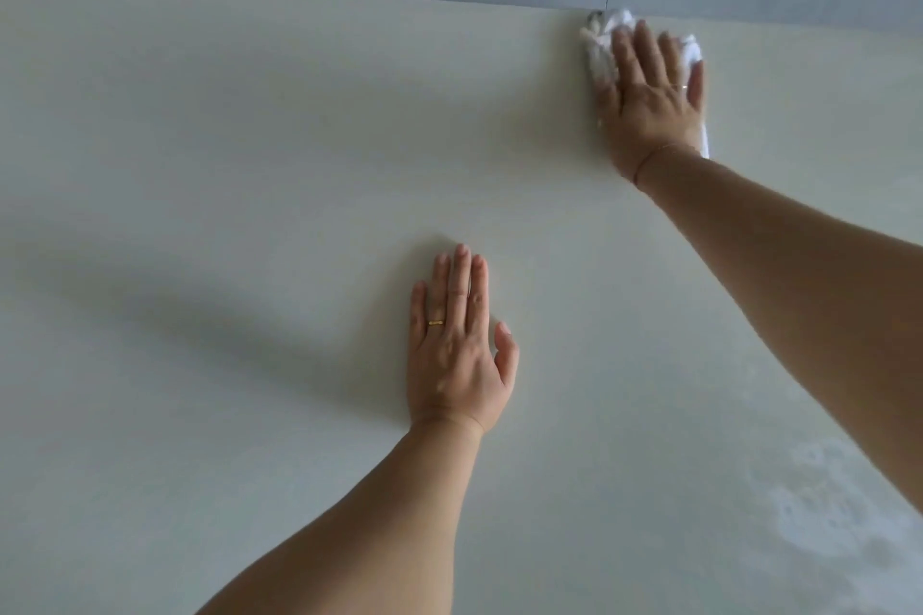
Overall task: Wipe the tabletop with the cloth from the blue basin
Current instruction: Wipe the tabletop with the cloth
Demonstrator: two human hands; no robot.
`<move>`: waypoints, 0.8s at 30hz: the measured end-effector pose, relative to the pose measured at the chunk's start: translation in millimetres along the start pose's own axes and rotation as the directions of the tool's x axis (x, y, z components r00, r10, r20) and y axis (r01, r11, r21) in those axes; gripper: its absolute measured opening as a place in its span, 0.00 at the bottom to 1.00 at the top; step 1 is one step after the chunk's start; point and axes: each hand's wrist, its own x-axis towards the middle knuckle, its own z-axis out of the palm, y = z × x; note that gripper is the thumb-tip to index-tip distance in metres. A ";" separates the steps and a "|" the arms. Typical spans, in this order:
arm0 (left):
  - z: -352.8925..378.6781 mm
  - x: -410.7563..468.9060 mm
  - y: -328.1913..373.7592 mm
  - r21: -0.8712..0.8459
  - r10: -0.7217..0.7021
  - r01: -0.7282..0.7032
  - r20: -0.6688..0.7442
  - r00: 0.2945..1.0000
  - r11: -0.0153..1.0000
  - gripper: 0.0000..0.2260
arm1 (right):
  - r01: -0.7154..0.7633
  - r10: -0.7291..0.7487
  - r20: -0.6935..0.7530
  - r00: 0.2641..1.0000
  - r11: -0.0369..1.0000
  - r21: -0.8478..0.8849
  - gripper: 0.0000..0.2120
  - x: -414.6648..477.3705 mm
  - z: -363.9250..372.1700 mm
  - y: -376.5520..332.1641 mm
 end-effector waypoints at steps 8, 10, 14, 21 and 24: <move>0.1 -0.7 0.9 0.014 -0.016 0.016 0.005 1.000 1.000 0.28 | 0.230 -0.231 0.105 0.967 0.973 0.020 0.27 -11.0 14.3 -103.8; 0.3 -0.5 0.9 0.011 -0.011 0.011 -0.001 1.000 1.000 0.28 | 0.403 -0.397 0.149 0.906 0.915 -0.012 0.26 -3.2 10.3 -94.0; 1.4 -0.5 -0.3 0.010 0.002 -0.002 -0.011 1.000 1.000 0.28 | 0.311 -0.307 0.086 0.948 0.950 -0.038 0.26 30.6 -1.2 -33.9; 1.0 -0.1 0.0 0.017 -0.002 0.002 0.004 1.000 1.000 0.28 | -0.425 0.427 -0.008 0.904 0.902 0.080 0.28 50.2 -16.5 17.9; 1.3 -0.7 -0.5 0.019 -0.003 0.003 0.000 1.000 1.000 0.28 | -0.238 0.238 0.019 0.971 0.969 0.058 0.27 43.6 -6.7 -51.7</move>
